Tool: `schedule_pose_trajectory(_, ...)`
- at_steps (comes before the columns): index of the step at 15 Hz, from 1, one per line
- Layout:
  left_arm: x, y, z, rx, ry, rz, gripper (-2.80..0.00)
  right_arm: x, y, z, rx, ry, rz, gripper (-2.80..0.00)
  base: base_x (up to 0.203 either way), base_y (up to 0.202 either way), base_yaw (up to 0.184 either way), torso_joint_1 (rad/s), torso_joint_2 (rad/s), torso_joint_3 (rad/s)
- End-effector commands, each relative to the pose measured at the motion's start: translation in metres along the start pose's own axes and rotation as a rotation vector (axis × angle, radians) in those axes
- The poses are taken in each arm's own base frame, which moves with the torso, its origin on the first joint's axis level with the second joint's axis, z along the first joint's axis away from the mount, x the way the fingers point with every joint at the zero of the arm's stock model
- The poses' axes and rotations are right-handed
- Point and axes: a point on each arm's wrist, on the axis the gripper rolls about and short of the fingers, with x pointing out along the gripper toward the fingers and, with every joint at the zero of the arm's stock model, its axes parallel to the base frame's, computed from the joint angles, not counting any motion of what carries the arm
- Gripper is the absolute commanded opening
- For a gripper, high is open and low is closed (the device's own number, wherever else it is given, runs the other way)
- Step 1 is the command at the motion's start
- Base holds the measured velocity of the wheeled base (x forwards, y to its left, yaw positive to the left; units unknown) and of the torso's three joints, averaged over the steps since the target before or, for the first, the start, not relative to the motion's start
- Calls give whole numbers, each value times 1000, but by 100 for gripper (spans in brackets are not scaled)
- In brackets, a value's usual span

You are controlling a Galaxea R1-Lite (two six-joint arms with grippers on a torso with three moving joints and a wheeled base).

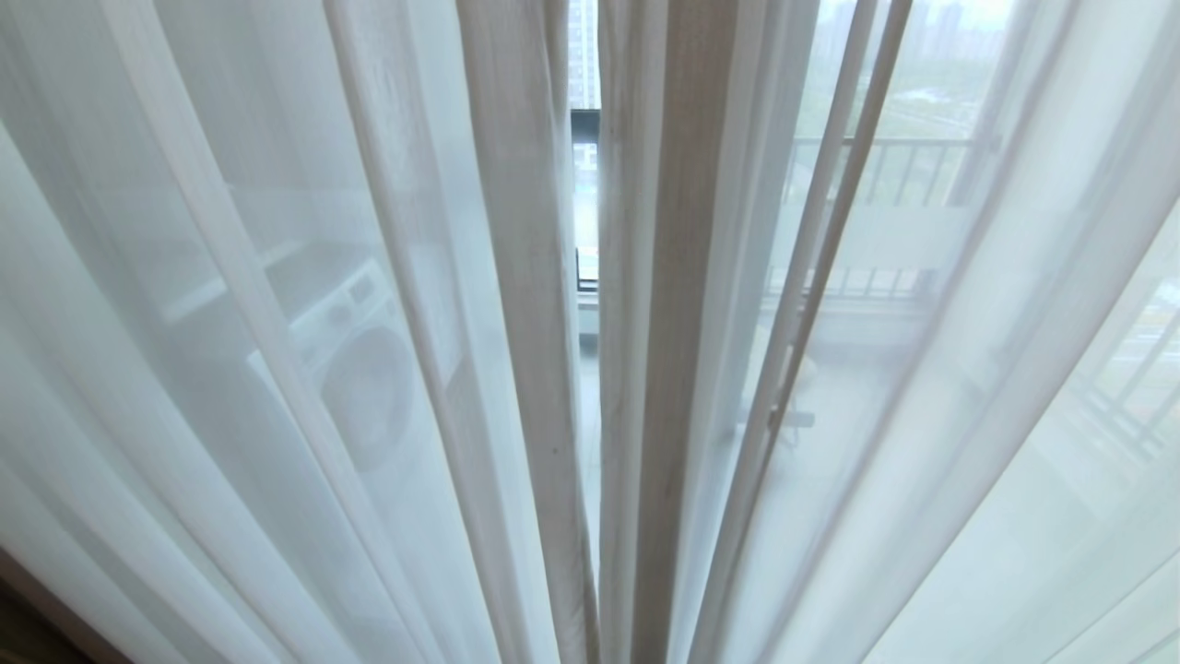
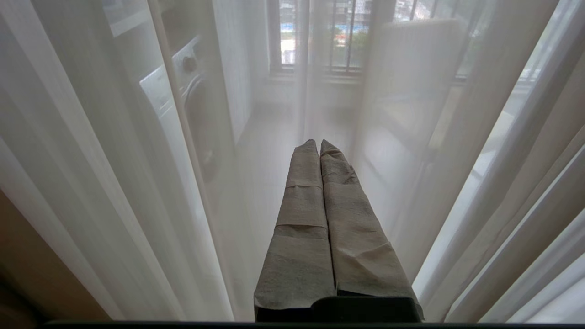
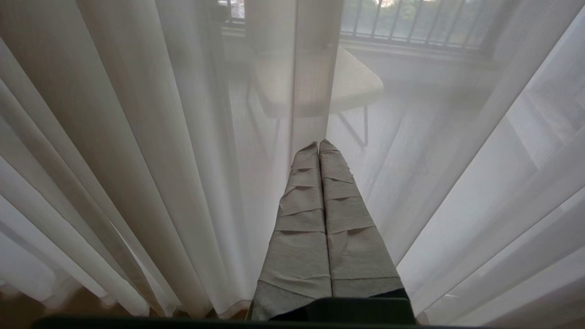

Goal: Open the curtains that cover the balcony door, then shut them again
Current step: Pull the outer curtains open on both sides

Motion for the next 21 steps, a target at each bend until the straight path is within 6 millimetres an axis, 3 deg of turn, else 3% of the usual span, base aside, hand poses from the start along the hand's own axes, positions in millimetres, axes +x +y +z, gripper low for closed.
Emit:
schedule_pose_trajectory(1,0,0,0,0,-1,1,-280,0,0,0,-1,0,1,-280,0,0,0,0,0,0)
schedule_pose_trajectory(21,0,0,0,-7,-1,-3,-280,0,0,0,-1,-1,1,-280,0,0,0,0,0,0)
